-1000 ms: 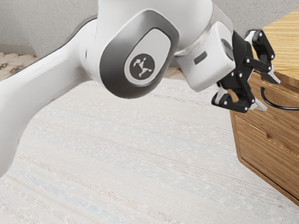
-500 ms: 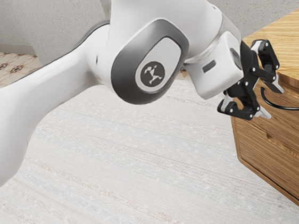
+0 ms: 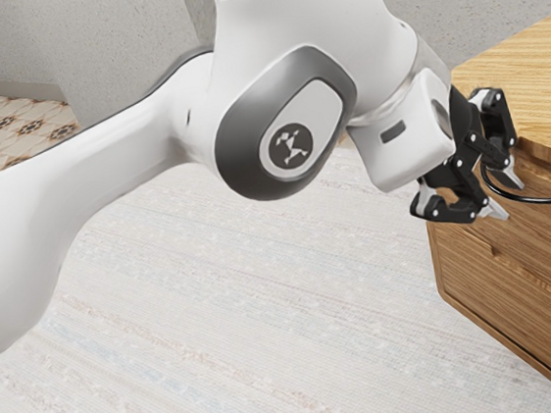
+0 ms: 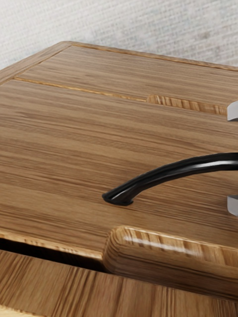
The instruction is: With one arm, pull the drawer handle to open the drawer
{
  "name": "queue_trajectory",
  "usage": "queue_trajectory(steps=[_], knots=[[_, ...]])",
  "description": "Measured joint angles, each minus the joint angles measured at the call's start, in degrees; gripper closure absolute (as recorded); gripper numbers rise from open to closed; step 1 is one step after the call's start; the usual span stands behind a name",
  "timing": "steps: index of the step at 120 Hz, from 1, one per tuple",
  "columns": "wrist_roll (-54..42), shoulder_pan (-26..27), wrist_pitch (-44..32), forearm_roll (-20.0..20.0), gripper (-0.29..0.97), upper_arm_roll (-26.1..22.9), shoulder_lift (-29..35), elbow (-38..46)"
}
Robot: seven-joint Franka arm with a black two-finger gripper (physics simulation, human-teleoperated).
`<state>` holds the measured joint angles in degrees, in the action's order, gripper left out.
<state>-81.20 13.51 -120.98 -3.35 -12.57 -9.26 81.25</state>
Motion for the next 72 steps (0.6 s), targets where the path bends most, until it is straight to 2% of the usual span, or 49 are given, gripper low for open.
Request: queue_trajectory(steps=[19,72], knots=[[-0.06,-0.01,-0.31,0.01,0.61,0.0,0.31,0.51],[-0.14,0.44,-0.66,-0.05,0.68,0.01,1.0,1.73]])
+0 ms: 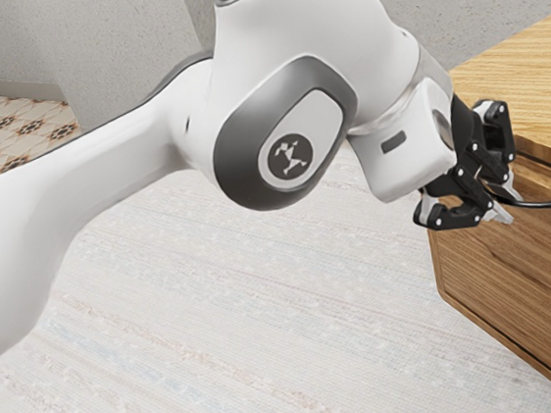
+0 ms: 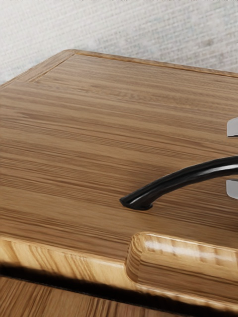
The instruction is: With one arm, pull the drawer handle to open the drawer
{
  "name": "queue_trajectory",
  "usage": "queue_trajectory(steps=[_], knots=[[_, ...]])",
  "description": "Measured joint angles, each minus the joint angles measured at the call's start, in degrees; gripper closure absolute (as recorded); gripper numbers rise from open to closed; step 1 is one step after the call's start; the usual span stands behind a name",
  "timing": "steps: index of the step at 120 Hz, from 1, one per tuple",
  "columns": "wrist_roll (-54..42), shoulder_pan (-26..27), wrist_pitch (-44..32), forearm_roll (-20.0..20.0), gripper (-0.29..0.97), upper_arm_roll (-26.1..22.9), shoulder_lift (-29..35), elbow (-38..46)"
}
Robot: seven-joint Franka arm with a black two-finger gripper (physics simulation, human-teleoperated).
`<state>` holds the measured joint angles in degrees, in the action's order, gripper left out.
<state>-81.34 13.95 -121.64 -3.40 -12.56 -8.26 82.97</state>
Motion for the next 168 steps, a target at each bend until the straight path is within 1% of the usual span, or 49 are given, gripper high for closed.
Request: queue_trajectory(steps=[107,168], knots=[[0.08,-0.14,-0.52,0.33,0.7,0.34,4.8,5.6],[0.27,-0.5,-1.44,0.25,0.69,0.22,7.8,9.8]])
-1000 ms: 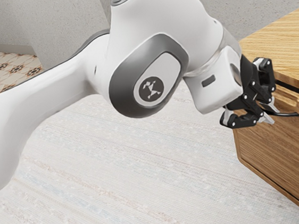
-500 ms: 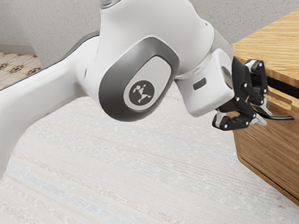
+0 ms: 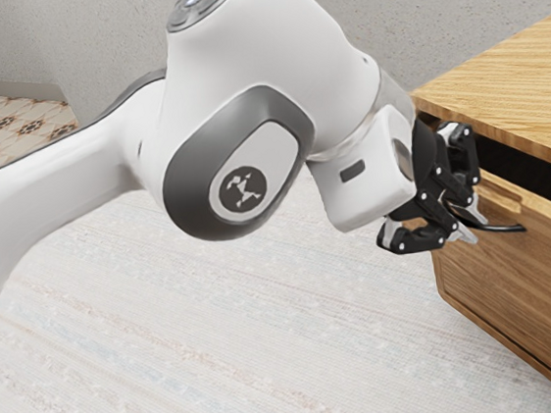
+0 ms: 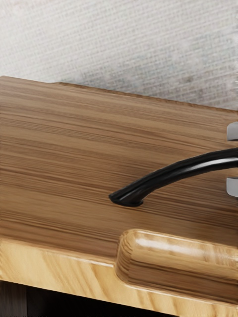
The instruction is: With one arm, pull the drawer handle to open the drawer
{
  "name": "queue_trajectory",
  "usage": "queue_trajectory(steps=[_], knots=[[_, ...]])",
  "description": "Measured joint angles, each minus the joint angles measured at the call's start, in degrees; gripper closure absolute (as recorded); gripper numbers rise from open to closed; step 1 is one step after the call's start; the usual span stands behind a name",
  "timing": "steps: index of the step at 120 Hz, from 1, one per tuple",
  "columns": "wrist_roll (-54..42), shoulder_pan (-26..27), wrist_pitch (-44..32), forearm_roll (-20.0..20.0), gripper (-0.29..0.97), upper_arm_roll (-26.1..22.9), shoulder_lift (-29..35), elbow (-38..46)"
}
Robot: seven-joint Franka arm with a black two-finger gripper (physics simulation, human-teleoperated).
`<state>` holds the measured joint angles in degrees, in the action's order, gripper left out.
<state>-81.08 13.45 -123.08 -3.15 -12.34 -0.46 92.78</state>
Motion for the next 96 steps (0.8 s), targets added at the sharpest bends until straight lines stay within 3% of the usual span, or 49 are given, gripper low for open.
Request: queue_trajectory(steps=[96], knots=[[0.28,0.41,-1.67,-0.1,0.7,0.59,6.0,6.74]])
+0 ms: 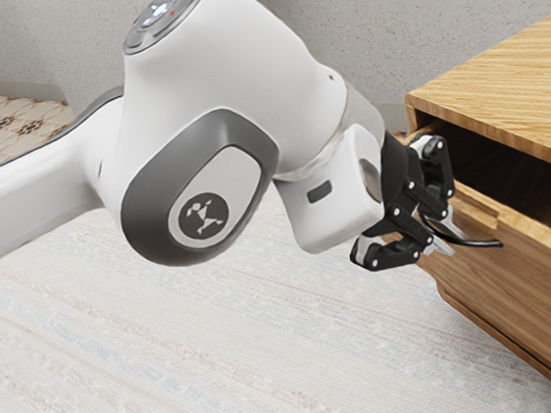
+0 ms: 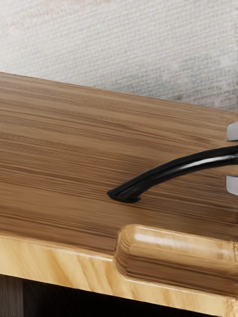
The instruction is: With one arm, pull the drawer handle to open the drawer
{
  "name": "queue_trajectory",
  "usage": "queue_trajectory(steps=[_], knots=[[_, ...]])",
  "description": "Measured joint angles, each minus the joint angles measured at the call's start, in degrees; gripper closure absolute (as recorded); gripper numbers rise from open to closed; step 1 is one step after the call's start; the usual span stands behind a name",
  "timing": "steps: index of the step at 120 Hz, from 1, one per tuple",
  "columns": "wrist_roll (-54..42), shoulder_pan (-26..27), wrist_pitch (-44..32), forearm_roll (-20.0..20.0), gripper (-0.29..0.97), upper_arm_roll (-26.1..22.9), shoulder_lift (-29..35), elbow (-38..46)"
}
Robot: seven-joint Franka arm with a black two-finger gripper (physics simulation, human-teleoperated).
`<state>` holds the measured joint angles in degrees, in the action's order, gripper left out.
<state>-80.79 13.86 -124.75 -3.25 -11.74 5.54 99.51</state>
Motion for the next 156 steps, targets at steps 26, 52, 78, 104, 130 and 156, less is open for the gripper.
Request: queue_trajectory(steps=[26,52,78,104,130,156], knots=[[0.05,-0.04,-0.1,0.02,0.7,0.31,1.01,1.2],[0.13,-0.2,-0.12,-0.01,0.7,0.33,2.5,2.66],[0.26,-0.25,-0.19,-0.02,0.7,0.32,3.81,4.12],[0.48,-0.26,-0.2,-0.05,0.7,0.31,5.4,5.62],[0.66,-0.22,-0.22,-0.06,0.7,0.32,6.52,6.88],[0.92,-0.25,-0.45,-0.04,0.69,0.31,8.22,8.82]])
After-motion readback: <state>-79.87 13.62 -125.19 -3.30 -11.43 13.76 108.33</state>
